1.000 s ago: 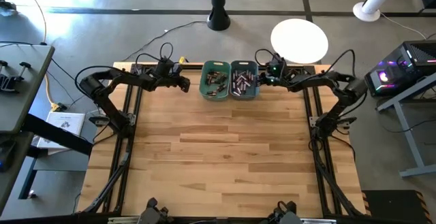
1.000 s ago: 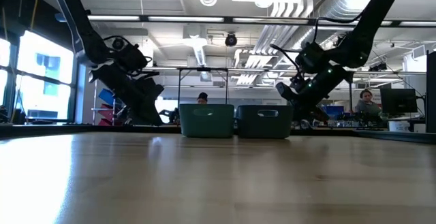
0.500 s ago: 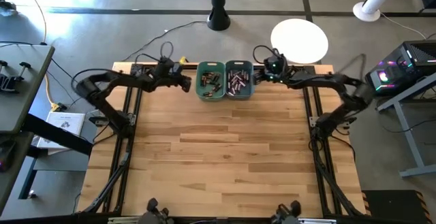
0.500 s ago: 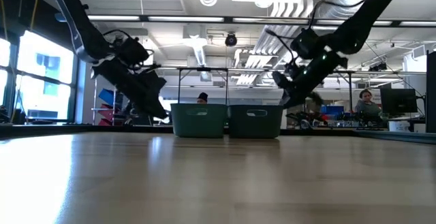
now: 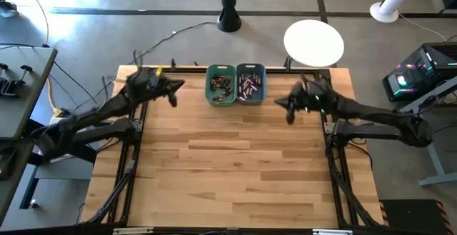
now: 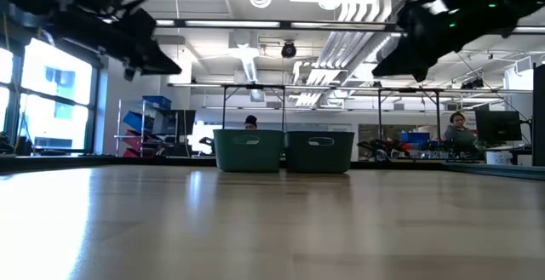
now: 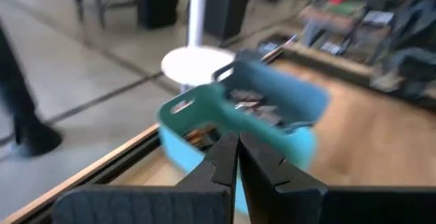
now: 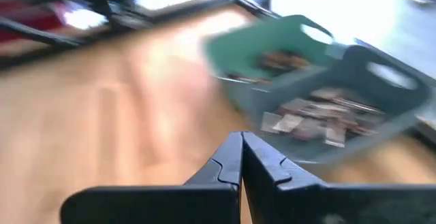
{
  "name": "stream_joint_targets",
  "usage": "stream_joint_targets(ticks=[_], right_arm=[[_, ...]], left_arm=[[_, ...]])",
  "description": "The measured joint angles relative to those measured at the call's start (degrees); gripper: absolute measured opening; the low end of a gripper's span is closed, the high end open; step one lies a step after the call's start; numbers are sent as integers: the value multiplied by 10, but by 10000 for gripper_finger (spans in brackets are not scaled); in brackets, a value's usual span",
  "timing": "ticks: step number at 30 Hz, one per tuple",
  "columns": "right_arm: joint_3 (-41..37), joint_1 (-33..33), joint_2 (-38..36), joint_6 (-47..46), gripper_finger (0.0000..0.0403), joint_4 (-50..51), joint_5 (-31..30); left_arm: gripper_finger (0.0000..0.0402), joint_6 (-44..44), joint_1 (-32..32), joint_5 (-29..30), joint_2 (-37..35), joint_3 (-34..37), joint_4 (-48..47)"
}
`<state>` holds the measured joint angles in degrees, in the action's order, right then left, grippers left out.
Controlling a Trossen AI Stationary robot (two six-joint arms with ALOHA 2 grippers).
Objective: Sort batteries
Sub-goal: Return to Home Position
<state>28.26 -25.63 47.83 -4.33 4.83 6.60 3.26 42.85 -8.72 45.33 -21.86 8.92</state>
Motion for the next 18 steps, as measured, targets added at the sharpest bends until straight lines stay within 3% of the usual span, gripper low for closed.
stream_joint_targets(ticks=[8,16,18], right_arm=[[-163,162,-140,-47,0,-185,13],[-271,258,-209,4,0,-315,47],[-277,270,-228,11,0,-297,46]], left_arm=[[1,65,-71,3,-210,77,-4],[1,67,-105,3,-279,81,-53],[1,67,-110,3,-285,81,-66]])
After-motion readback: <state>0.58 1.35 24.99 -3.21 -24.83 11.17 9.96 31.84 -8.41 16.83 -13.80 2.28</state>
